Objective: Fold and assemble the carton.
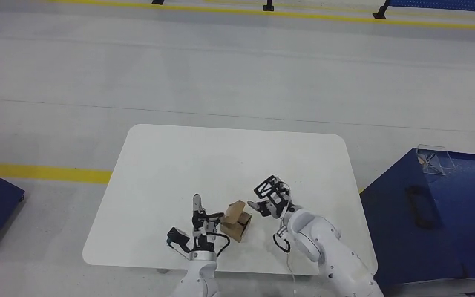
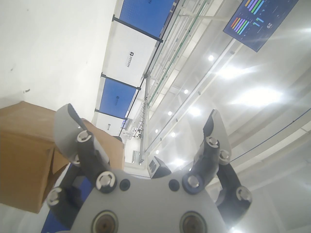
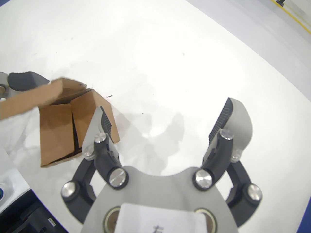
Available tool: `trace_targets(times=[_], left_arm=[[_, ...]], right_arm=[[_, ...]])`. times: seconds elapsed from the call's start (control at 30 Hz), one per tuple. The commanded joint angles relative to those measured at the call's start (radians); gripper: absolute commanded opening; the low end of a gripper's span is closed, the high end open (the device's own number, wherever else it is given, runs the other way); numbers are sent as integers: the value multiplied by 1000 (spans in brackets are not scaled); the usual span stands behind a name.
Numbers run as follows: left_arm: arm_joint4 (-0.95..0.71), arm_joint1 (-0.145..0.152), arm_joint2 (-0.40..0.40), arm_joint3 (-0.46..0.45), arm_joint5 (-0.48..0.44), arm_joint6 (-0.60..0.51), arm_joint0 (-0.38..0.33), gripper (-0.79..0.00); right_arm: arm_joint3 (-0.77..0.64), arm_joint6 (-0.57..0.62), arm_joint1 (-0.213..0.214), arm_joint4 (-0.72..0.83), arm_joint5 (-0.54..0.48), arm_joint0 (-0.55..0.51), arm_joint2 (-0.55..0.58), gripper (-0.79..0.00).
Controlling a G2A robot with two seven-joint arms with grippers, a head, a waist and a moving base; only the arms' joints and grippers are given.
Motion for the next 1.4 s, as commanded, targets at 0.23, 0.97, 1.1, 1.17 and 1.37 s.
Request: trace_targets(times=[0.23,0.97,1.1,1.17,1.37], left_arm=[[51,-7,-42,-5,27,89,-5,0],[63,-30,-27,0,244,73,18,0],[91,-27,-25,-25,277,38,50,0],[71,-28,-25,-36,289,29,60,0],[79,-18,-24,-74,328,-132,89,0]], right_arm=[[-41,161,41,126,-287,-79,151,0],[215,109,-23,95,-49,119,-86,0],[237,97,-31,120,-31,144,-91,0],[247,93,-32,115,-11,153,-83,0],[250,55,-25,179,15,149,-10,0]])
